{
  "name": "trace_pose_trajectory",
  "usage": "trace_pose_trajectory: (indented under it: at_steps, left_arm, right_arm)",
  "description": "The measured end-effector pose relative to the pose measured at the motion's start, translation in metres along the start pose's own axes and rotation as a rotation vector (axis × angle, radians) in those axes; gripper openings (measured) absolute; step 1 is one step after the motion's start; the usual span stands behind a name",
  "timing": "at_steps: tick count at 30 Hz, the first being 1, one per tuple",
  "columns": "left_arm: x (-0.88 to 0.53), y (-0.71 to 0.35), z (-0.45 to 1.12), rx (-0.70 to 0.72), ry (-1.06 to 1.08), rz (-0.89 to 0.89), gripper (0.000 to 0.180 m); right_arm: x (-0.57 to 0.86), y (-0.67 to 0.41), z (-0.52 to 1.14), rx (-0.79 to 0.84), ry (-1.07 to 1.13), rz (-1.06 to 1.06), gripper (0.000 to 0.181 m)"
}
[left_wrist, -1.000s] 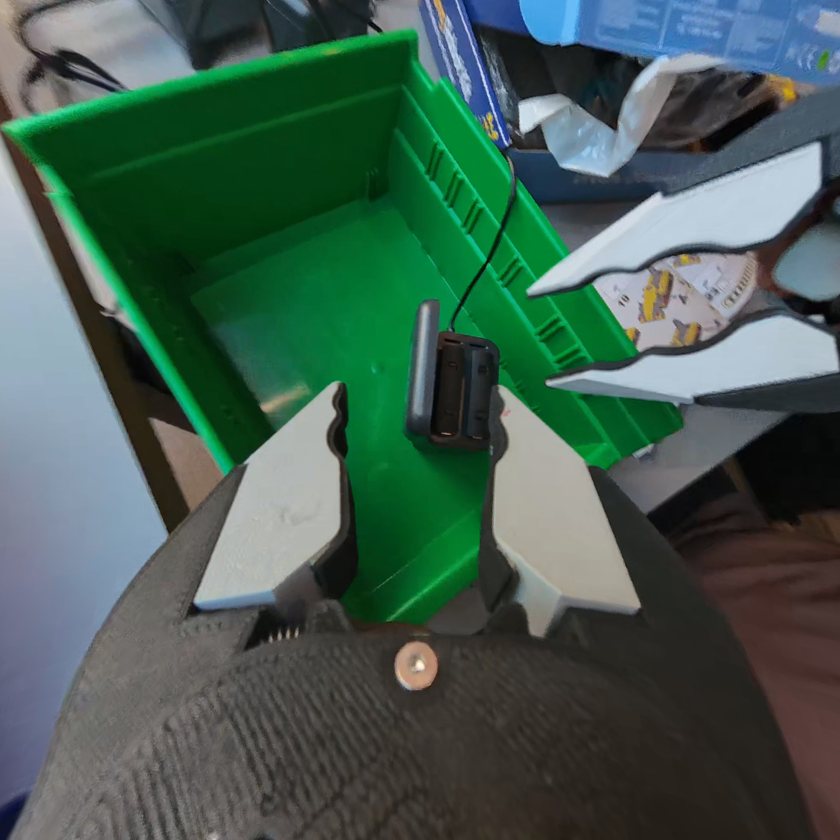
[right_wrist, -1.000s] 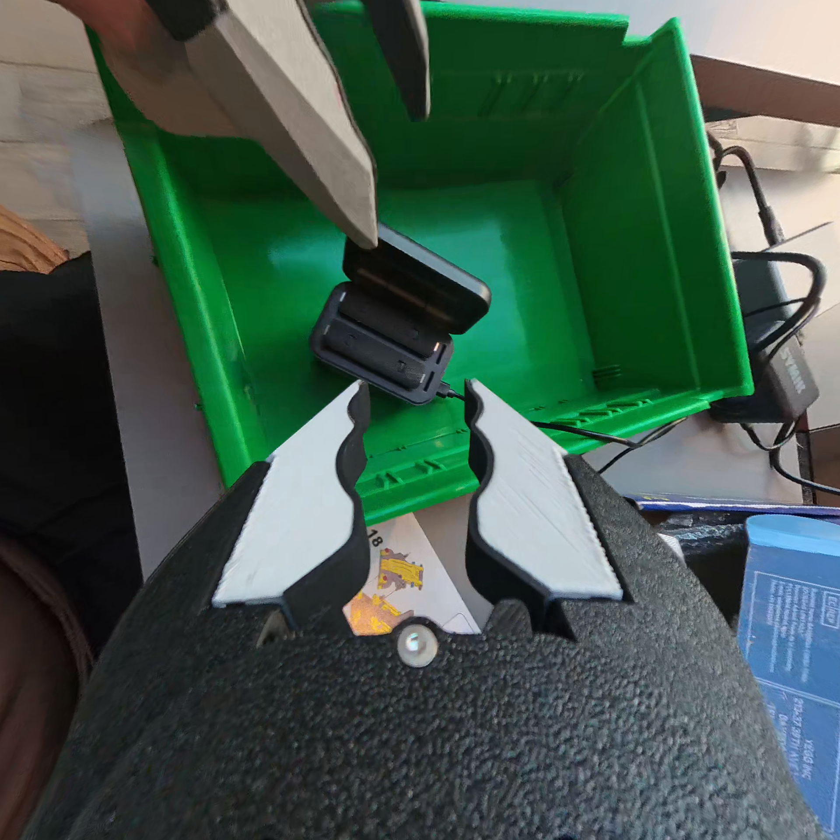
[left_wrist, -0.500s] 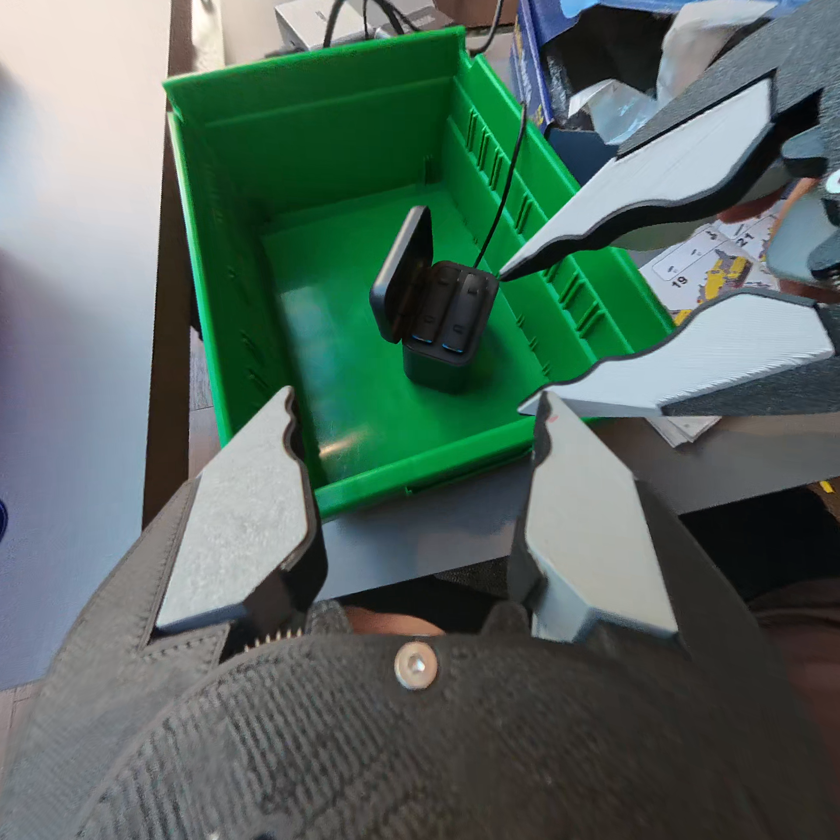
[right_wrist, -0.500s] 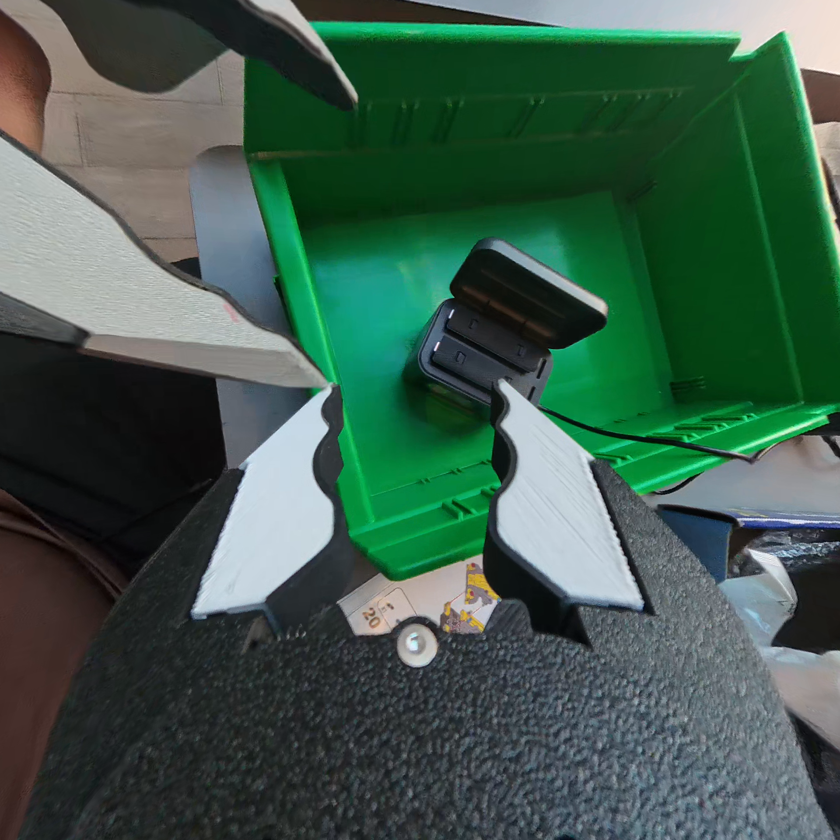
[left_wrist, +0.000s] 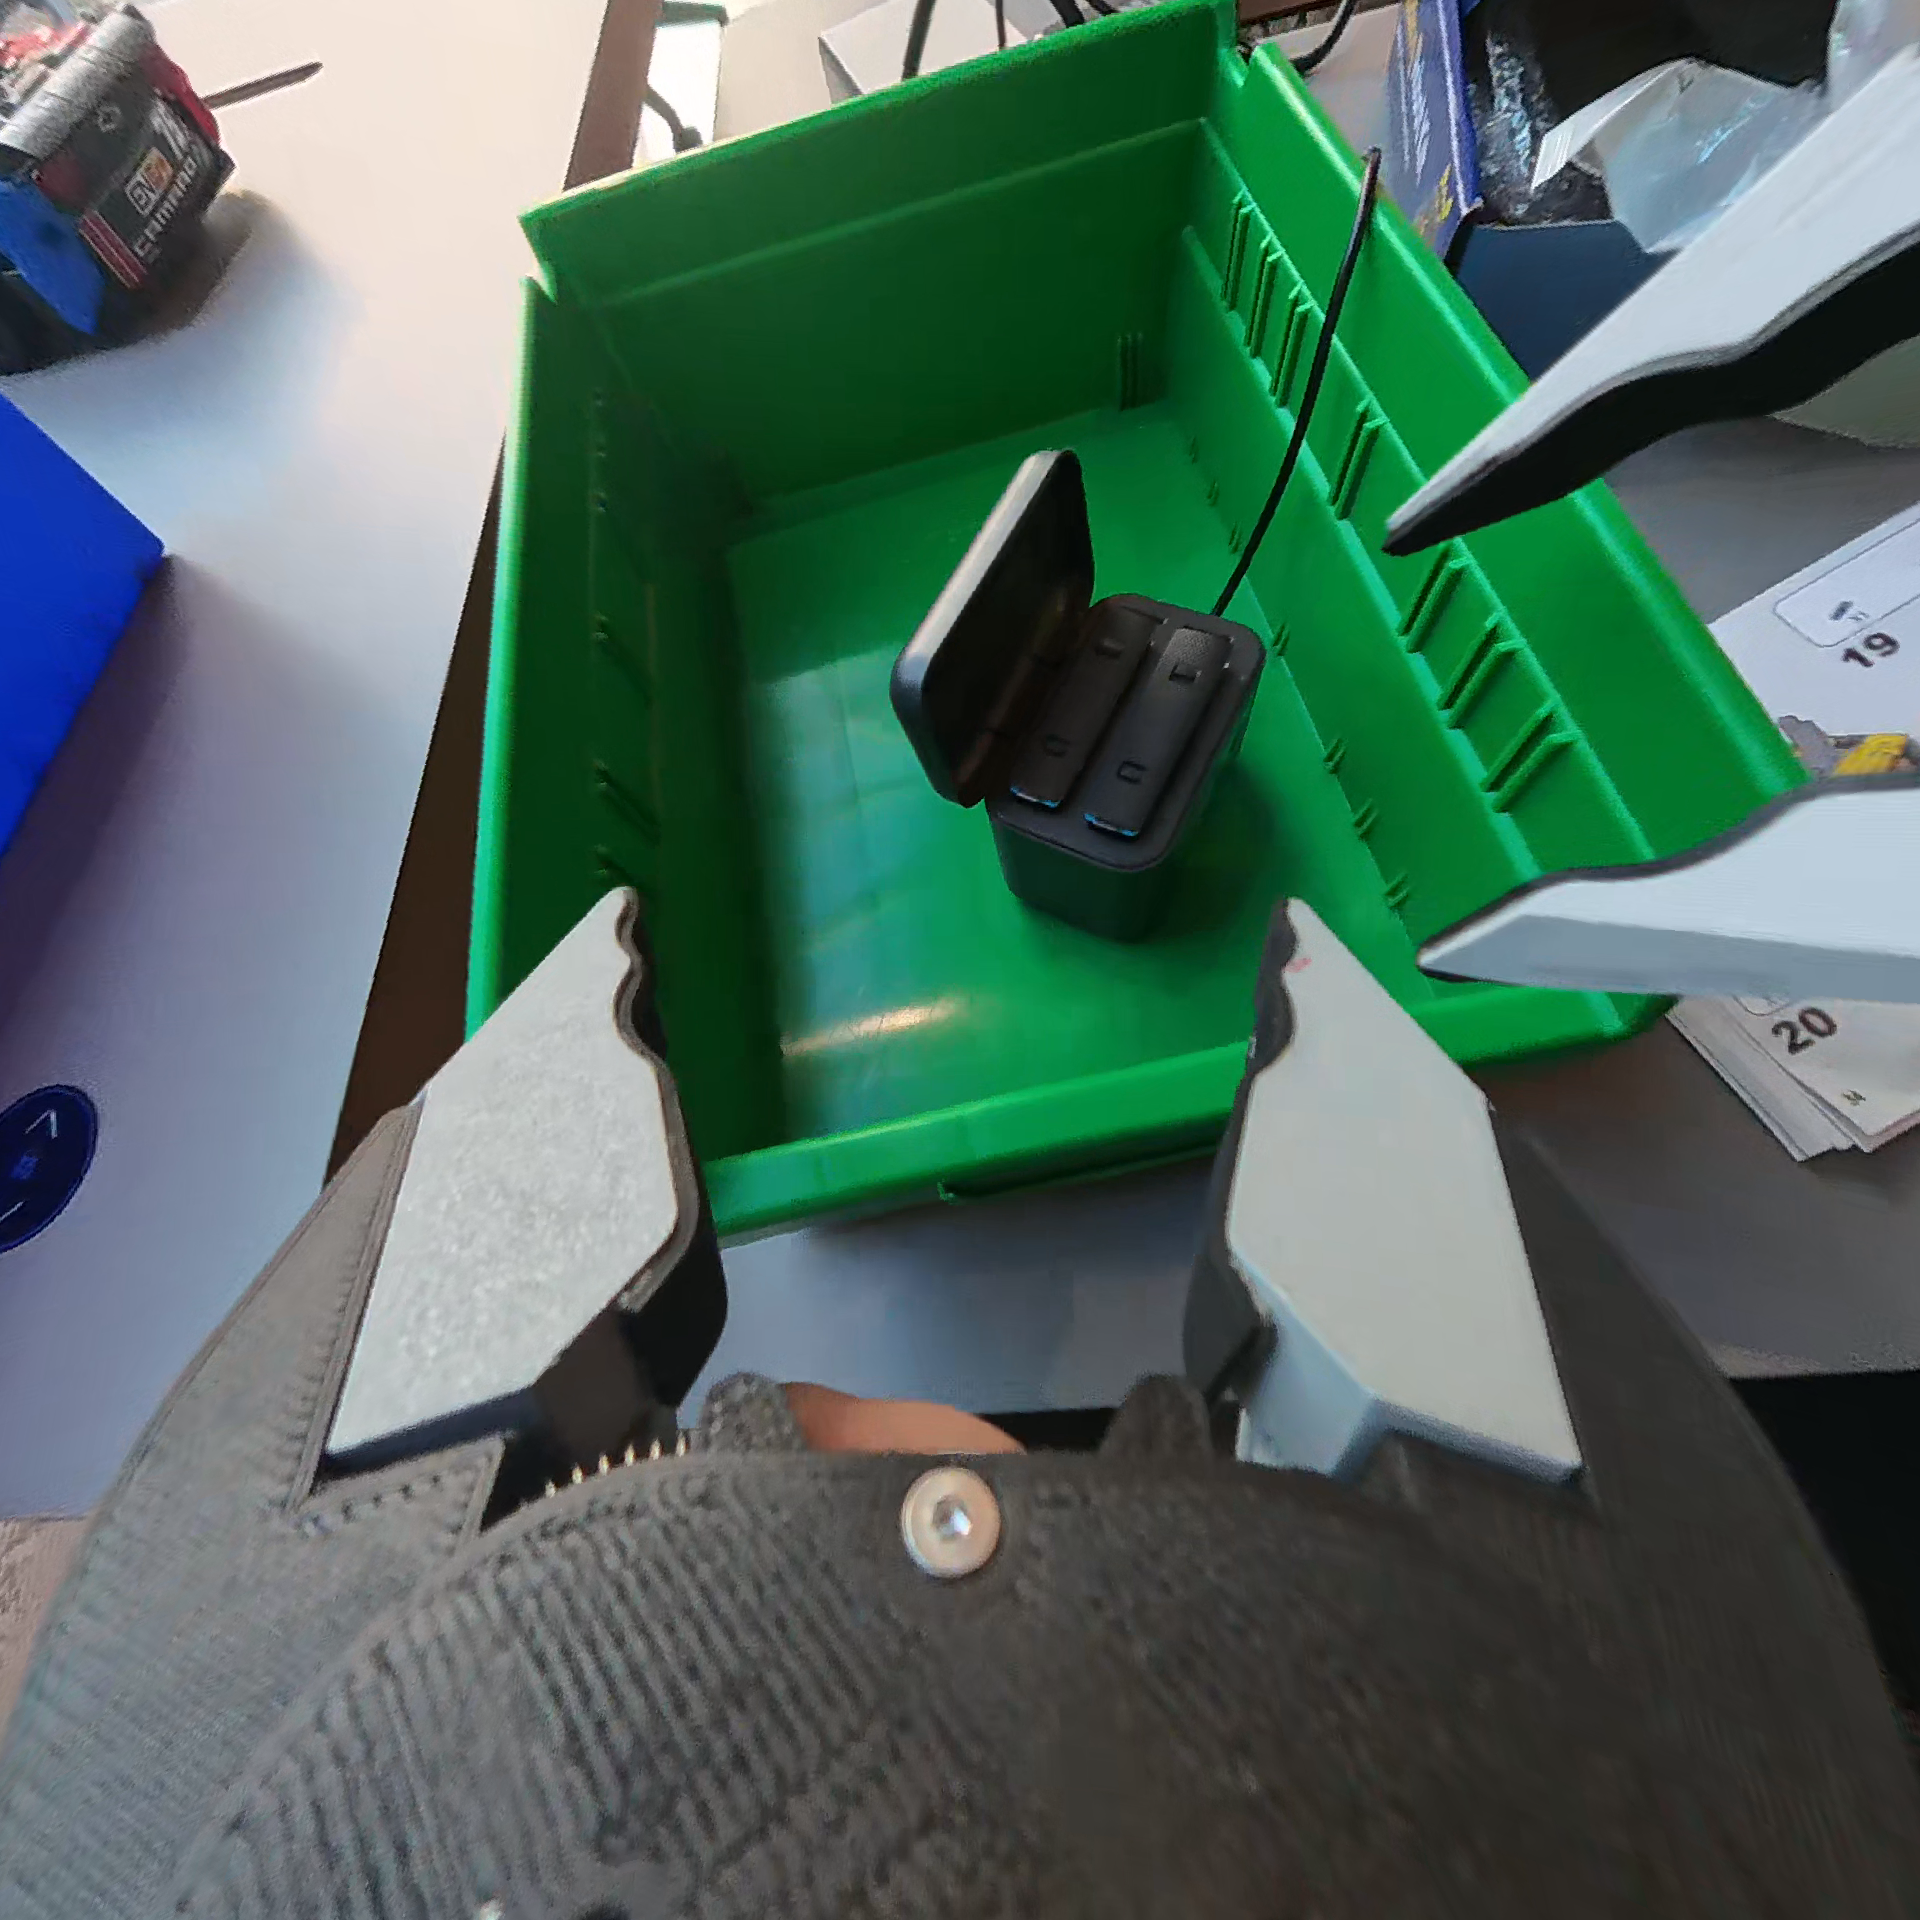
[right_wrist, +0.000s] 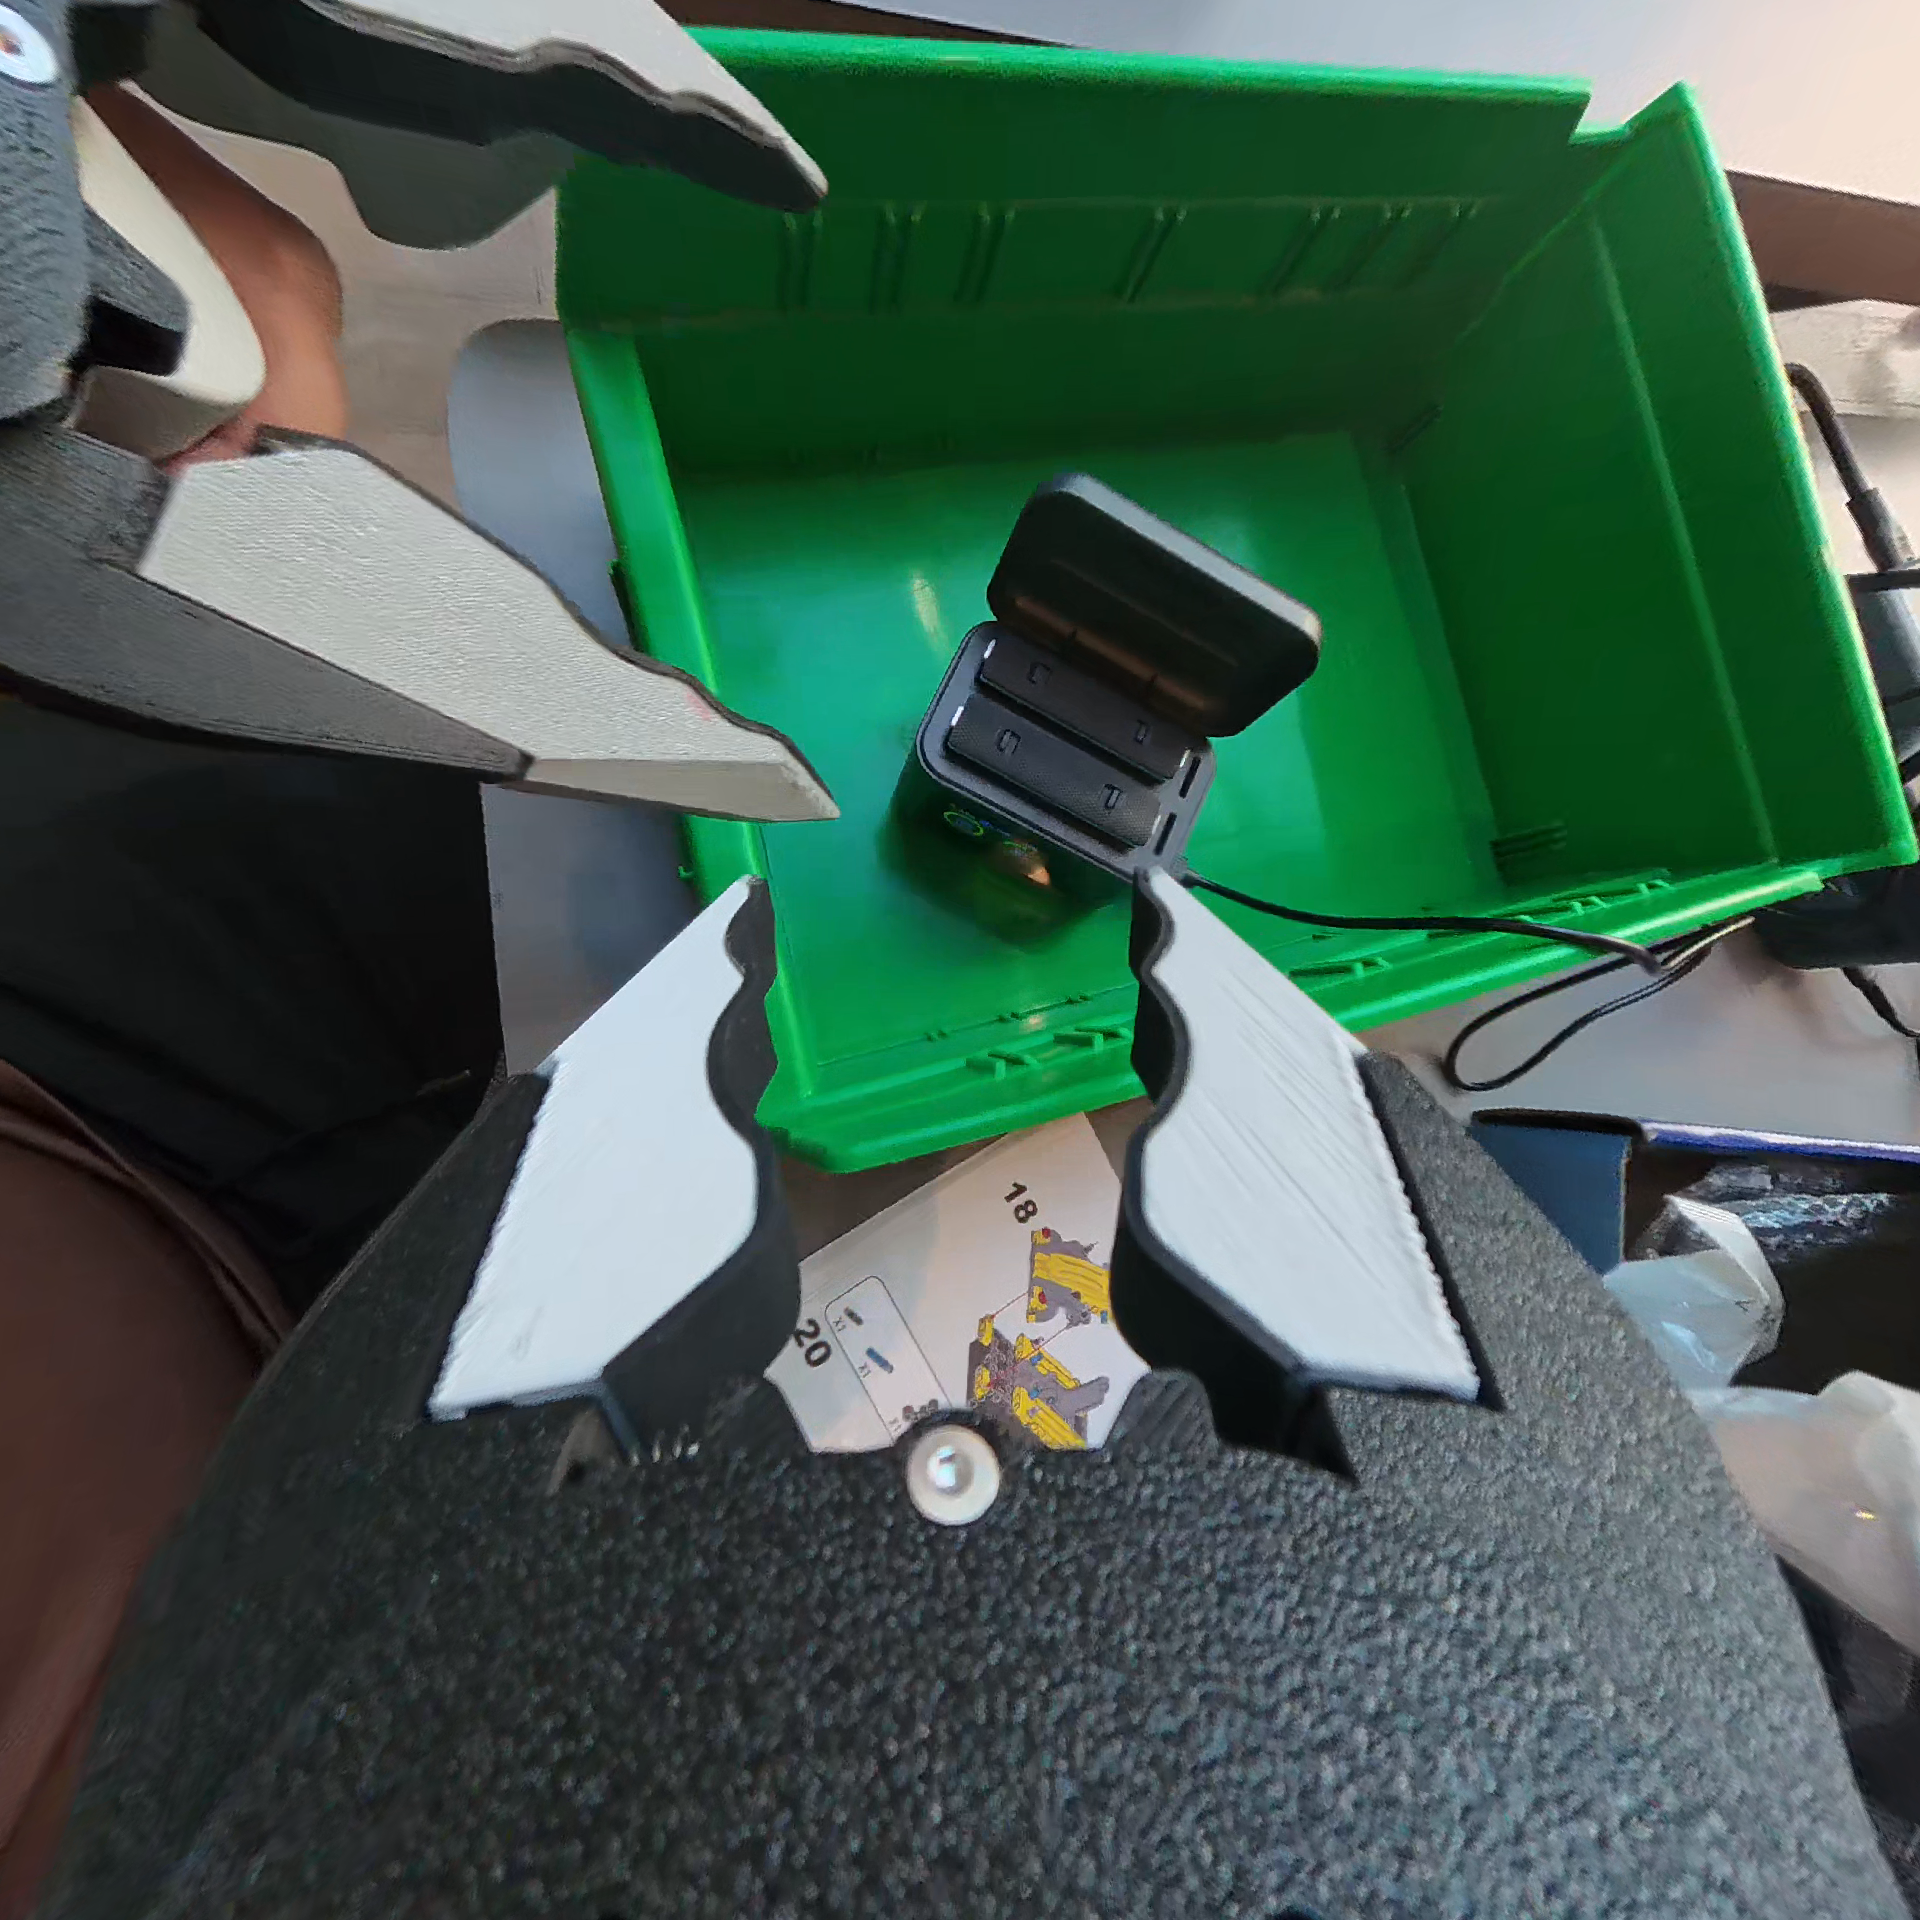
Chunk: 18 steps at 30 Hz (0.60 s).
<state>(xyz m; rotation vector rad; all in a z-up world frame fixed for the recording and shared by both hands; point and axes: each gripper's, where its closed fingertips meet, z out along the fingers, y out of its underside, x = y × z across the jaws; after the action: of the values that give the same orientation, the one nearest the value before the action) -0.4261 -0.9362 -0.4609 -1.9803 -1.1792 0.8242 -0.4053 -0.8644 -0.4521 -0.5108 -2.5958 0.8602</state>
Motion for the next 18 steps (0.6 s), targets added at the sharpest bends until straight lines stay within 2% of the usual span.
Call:
trace_pose_trajectory:
  at_steps: [18]
  left_arm:
    - [0.018, 0.006, 0.022, 0.006, 0.031, 0.039, 0.113]
  right_arm:
    - [-0.009, 0.019, -0.005, -0.002, -0.040, 0.013, 0.067]
